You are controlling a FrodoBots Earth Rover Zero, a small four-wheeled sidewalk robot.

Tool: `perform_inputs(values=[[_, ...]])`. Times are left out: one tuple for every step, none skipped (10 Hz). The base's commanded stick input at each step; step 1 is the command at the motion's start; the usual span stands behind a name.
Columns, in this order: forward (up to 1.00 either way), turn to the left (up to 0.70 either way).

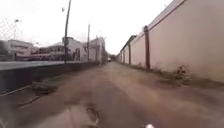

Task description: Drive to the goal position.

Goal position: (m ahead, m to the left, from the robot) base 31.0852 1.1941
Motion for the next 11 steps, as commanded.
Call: perform_inputs(values=[[0.85,0.05],[0.85,0.05],[0.85,0.05],[0.85,0.05],[0.85,0.05],[0.85,0.05],[0.85,0.05],[0.85,0.05],[0.85,0.05],[0.85,0.05],[0.85,0.05]])
